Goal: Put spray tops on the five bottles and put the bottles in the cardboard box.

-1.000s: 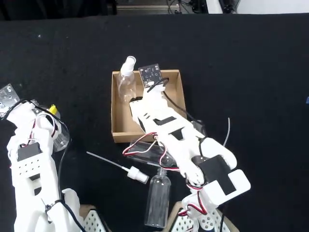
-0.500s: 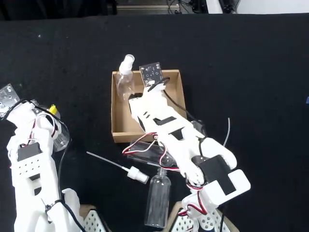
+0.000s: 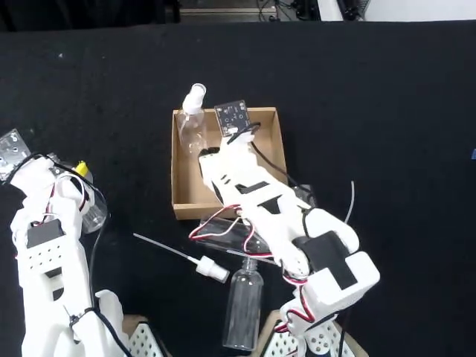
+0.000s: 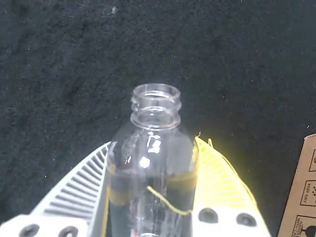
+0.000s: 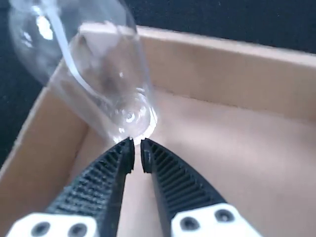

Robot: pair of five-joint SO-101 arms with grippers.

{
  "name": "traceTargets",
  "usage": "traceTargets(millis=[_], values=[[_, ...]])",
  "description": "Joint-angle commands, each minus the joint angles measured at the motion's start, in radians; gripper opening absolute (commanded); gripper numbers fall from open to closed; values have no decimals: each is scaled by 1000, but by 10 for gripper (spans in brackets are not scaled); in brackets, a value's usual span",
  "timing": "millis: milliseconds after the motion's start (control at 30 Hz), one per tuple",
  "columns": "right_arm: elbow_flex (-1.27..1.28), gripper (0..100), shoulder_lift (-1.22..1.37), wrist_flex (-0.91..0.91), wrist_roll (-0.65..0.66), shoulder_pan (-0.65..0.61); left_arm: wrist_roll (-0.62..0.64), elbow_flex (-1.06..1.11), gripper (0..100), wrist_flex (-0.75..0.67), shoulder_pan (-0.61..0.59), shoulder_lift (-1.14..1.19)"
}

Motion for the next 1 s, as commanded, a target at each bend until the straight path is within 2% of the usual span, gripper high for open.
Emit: traceTargets(millis=[0,400,967], values=[[-79,12,-8,-31,-2,-20,8,-13,29,-20,2,-32],[-70,12,-1,-110,-3,-31,8,-13,29,-20,2,-32],[-82,12,-1,-110,-5,-35,8,-13,29,-20,2,-32]])
